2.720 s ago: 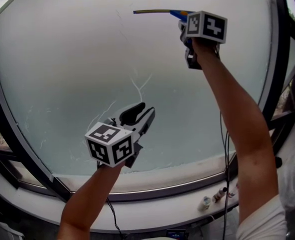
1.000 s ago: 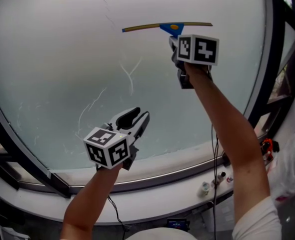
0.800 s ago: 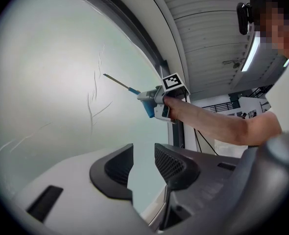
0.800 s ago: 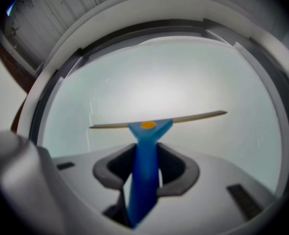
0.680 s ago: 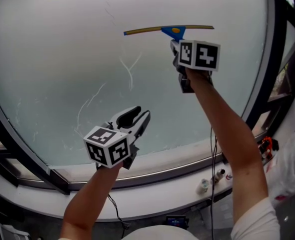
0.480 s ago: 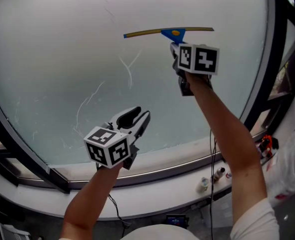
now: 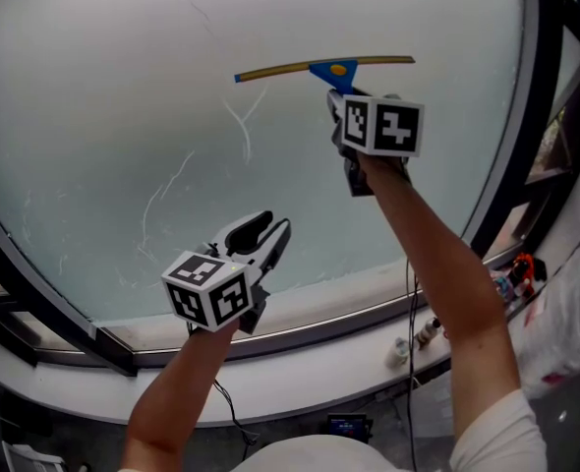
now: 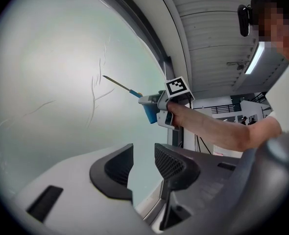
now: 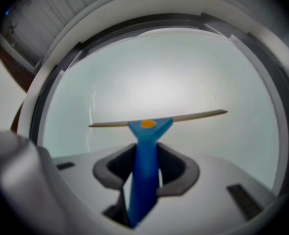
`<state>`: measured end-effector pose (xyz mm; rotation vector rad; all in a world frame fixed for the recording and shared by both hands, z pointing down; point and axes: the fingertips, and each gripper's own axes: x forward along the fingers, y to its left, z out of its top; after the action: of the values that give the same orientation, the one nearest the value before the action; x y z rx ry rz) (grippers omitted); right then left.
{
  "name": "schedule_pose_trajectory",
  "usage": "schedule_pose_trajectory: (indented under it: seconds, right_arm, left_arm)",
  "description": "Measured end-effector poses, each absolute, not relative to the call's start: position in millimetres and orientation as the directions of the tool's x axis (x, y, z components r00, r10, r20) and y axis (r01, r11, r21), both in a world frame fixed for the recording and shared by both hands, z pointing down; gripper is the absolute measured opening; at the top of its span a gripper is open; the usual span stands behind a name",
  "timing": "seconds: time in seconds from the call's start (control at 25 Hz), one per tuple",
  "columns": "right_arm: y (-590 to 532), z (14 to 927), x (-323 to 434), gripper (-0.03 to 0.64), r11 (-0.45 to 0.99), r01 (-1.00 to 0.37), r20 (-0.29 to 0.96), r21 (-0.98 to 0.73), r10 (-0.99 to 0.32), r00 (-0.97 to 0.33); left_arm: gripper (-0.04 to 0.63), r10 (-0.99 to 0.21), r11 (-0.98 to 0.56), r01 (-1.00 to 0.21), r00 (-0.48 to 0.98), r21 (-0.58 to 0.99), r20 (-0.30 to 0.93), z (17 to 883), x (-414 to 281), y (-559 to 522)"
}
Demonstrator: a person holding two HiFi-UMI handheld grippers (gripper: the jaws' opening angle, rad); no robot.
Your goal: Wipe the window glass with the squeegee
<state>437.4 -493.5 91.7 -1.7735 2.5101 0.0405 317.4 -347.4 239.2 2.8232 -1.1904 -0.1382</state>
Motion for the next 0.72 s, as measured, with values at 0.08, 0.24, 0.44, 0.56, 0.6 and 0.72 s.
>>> schedule_pose_trajectory:
  seconds: [0.08, 0.24, 0.44, 0.56, 0.6, 0.72]
  right_arm:
    - [-493.1, 98.7, 437.9, 0.147, 0.334, -0.942, -0.066, -0.024, -0.941, -0.332]
    - [-493.8, 112.2, 438.3, 0.147, 0.332, -0.943, -0.052, -0.029, -0.943, -0.330]
    - [-492.4, 128.6, 439.3, 0.147, 0.334, -0.942, -0.039, -0.039, -0.942, -0.332]
    - [-490.7, 140.8, 440.2, 0.147, 0.336, -0.941, -0.030, -0.044, -0.942, -0.335]
    - [-490.4, 144.9, 440.6, 0.147, 0.336, -0.941, -0.025, -0.044, -0.942, -0.336]
    - [-490.3, 157.1, 441.7, 0.147, 0.336, -0.941, -0.008, -0.046, -0.942, -0.336]
  left_arm:
    - [0.156, -0.717, -0.696, -0.710, 0.695, 0.109, -0.048, 243.4, 318.0, -347.6]
    - [0.156, -0.717, -0.695, -0.709, 0.696, 0.123, -0.036, 250.7, 318.7, -348.6]
    - [0.156, -0.717, -0.693, -0.708, 0.696, 0.138, -0.026, 260.1, 319.7, -348.9]
    - [0.156, -0.718, -0.690, -0.708, 0.695, 0.150, -0.023, 268.0, 319.8, -347.8]
    - [0.156, -0.719, -0.689, -0.708, 0.695, 0.156, -0.020, 271.1, 319.8, -347.4]
    - [0.156, -0.719, -0.686, -0.707, 0.695, 0.172, -0.010, 280.5, 320.2, -346.2]
